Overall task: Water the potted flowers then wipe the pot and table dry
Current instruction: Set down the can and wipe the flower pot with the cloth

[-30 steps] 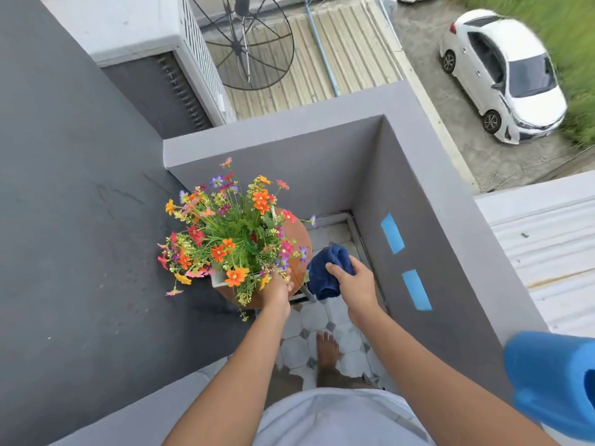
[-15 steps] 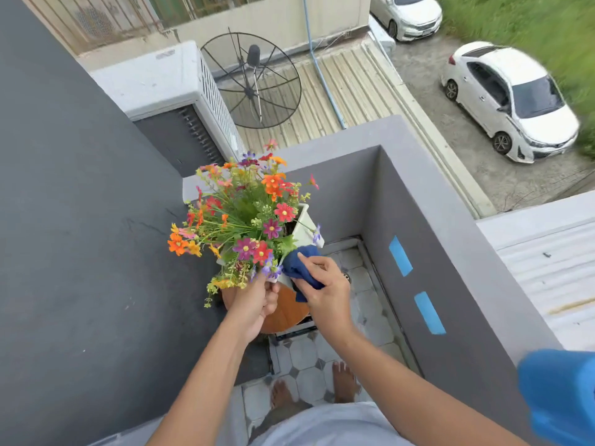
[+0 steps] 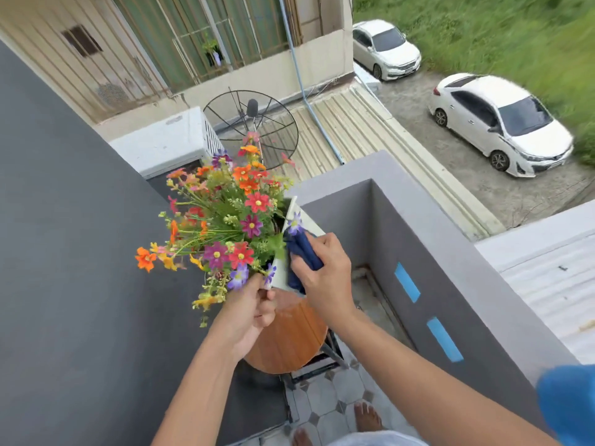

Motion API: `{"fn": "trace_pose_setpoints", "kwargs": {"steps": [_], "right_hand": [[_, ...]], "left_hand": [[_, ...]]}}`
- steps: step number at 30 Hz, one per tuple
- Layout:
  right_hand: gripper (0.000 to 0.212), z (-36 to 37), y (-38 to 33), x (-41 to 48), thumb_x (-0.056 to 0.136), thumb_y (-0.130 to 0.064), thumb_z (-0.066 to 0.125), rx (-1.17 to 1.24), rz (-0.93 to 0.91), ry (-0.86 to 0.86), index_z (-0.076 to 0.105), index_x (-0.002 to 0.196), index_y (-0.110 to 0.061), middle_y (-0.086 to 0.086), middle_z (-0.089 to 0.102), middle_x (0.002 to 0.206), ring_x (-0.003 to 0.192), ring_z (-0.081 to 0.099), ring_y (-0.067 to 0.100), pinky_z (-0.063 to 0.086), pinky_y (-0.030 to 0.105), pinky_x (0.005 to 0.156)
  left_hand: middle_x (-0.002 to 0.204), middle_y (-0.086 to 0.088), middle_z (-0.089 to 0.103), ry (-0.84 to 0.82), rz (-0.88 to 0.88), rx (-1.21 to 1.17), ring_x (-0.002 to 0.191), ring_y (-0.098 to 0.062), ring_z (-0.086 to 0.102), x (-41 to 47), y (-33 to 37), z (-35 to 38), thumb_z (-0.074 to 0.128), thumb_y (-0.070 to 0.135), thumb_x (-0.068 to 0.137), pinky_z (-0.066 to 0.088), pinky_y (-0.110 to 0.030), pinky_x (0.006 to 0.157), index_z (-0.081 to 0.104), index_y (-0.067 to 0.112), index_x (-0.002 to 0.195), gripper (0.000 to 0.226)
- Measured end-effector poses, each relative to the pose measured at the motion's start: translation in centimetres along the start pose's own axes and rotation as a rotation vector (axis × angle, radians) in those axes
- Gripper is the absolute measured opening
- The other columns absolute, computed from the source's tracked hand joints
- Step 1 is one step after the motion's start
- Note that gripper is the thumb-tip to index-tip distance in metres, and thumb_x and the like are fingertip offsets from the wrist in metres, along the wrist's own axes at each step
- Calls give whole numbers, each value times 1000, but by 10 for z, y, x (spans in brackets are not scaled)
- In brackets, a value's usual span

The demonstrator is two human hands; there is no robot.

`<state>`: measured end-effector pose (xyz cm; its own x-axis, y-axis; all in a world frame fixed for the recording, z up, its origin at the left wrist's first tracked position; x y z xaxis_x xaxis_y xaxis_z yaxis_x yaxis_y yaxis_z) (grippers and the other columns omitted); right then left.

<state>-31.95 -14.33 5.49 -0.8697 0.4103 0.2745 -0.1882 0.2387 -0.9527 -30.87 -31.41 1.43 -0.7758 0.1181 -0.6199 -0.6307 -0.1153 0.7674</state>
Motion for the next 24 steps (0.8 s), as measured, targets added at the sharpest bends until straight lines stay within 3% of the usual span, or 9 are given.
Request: {"fn": "trace_pose_setpoints", "kwargs": {"steps": [3, 5, 7, 10, 14, 17, 19, 22, 24], "right_hand": [[19, -2, -12, 2, 77, -2, 67, 11, -30, -18, 67, 81, -20, -4, 44, 78, 74, 47, 12, 35, 20, 66], [37, -18, -8, 33, 79, 0, 68, 12, 30, 87, 51, 70, -32, 1, 46, 75, 73, 45, 12, 33, 21, 63], [40, -28, -4, 65, 83, -4, 66, -12, 86, 138, 44, 63, -31, 5, 45, 71, 72, 43, 8, 32, 24, 62], [27, -25, -7, 78, 84, -7, 62, -47, 100, 133, 52, 67, -25, -2, 38, 72, 70, 44, 2, 32, 20, 59], [43, -14, -13, 48, 83, 2, 64, 20, 97, 146, 45, 62, -30, 2, 39, 75, 65, 44, 1, 31, 12, 57], [29, 8, -26, 13, 78, 9, 67, 37, -35, 38, 74, 91, -16, 5, 50, 85, 79, 49, -4, 36, 10, 72], [46, 19, -32, -7, 76, 9, 68, 7, -149, -47, 71, 119, -7, 6, 54, 95, 89, 49, -7, 36, 8, 80], [47, 22, -22, -20, 79, -7, 65, -90, -277, -153, 68, 125, -8, 9, 57, 103, 94, 55, 11, 38, 13, 83], [47, 16, 3, -24, 78, -9, 64, -148, -236, -149, 69, 125, -11, 7, 58, 105, 92, 57, 19, 43, 22, 81]], "left_hand": [[65, -1, 41, -11, 6, -22, 41, -6, 21, 0, 5, 4, 38, 18, 99, 13, -20, 38, 38, 16, 83, 15], [64, 0, 41, -54, -8, -14, 43, -6, 20, -5, 4, 12, 35, 19, 101, 10, -22, 43, 37, 17, 80, 21], [64, 1, 40, -89, -12, 9, 46, -7, 20, -7, 3, 17, 35, 22, 102, 9, -24, 47, 39, 16, 84, 20], [63, 2, 41, -69, 7, 51, 46, -7, 21, -4, 7, 15, 39, 23, 100, 10, -24, 45, 42, 14, 96, 11], [63, 1, 43, 17, 41, 56, 41, -6, 24, -2, 18, 10, 34, 26, 103, 14, -22, 43, 43, 14, 92, 18], [58, 3, 44, 8, 60, -32, 39, -5, 23, 2, 33, 11, 30, 29, 104, 14, -20, 40, 46, 13, 98, 24], [52, 4, 45, 10, 79, -78, 35, -4, 25, 4, 44, 6, 30, 28, 104, 16, -17, 33, 48, 12, 94, 26], [49, 4, 45, -5, 79, -103, 32, -4, 24, 2, 54, 0, 29, 24, 104, 19, -16, 29, 46, 13, 84, 29], [51, 3, 45, -37, 72, -117, 31, -3, 23, 0, 56, -1, 25, 22, 104, 19, -16, 29, 47, 13, 82, 33]]}}
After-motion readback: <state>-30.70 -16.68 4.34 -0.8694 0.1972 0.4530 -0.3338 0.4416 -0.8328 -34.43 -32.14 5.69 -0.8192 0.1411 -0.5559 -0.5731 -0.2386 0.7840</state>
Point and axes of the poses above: each hand's wrist, its own x-axis towards the middle knuckle, its own z-axis out of the palm, y = z × x, the point moved 10 cm from there along x, towards the middle knuckle
